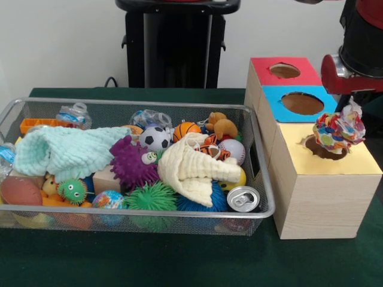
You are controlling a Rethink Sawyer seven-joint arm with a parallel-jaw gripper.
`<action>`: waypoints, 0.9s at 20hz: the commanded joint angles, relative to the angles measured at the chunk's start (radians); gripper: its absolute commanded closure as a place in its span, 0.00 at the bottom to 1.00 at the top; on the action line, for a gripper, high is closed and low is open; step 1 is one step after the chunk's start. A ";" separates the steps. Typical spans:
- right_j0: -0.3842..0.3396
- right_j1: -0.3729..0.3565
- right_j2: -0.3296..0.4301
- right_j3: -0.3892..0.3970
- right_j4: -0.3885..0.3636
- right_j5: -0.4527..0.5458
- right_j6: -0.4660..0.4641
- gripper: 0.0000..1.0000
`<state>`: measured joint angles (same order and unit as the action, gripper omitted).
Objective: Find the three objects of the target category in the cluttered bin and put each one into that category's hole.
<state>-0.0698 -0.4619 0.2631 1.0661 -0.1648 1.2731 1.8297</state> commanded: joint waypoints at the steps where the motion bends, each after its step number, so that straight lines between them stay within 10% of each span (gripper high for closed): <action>1: -0.005 0.033 -0.025 0.009 0.011 -0.044 0.169 1.00; 18: -0.003 0.032 -0.038 0.001 0.020 -0.032 0.160 1.00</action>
<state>-0.0680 -0.4561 0.2319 1.0661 -0.1648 1.2729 1.8297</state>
